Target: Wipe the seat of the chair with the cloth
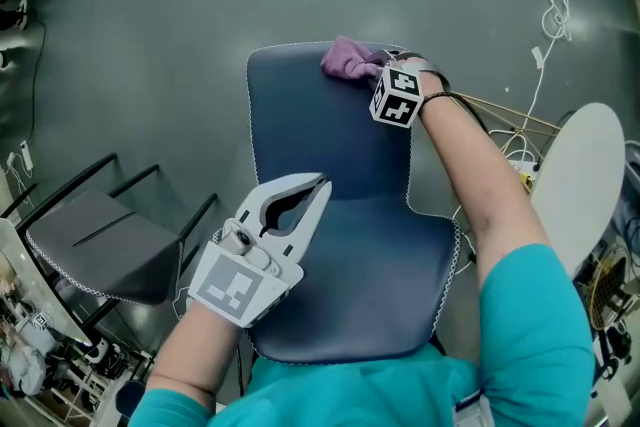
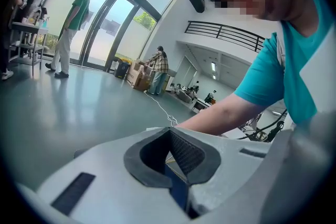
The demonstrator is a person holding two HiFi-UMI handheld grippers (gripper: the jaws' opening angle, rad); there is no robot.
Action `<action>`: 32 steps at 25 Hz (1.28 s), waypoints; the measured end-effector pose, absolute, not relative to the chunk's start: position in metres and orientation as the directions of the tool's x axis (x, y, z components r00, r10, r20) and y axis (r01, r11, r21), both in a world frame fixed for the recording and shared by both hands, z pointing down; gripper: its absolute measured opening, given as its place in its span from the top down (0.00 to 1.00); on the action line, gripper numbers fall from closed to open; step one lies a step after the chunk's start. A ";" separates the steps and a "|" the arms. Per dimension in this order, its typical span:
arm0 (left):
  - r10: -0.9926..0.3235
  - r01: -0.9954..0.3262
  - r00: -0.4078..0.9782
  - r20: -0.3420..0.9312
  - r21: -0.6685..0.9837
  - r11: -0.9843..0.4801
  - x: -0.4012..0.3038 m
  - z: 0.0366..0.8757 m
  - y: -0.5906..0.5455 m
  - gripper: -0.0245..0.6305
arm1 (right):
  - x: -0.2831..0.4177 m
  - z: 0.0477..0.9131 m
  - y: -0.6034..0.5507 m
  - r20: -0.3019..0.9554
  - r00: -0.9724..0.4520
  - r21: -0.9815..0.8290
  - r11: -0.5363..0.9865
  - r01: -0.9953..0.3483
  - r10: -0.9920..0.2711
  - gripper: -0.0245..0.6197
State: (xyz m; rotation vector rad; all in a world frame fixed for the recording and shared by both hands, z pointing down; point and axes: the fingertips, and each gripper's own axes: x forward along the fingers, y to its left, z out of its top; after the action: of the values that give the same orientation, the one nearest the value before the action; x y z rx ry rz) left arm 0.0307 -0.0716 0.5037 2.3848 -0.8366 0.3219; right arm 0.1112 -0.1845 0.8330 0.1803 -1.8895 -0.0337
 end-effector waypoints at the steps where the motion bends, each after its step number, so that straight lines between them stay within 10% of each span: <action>1: -0.489 -0.630 0.776 0.399 0.449 -0.633 0.033 0.503 -0.072 0.98 | 0.113 0.833 -0.184 0.940 -0.310 0.113 0.987 -0.113 -0.143 0.87; 32: -0.419 -0.579 0.809 0.412 0.437 -0.688 0.102 0.499 -0.071 0.98 | 0.210 0.833 -0.176 0.937 -0.302 0.101 0.963 -0.252 -0.177 0.87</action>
State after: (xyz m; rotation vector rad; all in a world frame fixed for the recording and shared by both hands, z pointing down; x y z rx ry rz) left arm 0.1019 -0.0714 0.4993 2.4298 -0.7358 0.3774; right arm 0.2099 -0.1761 0.8334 0.3112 -1.8877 0.0760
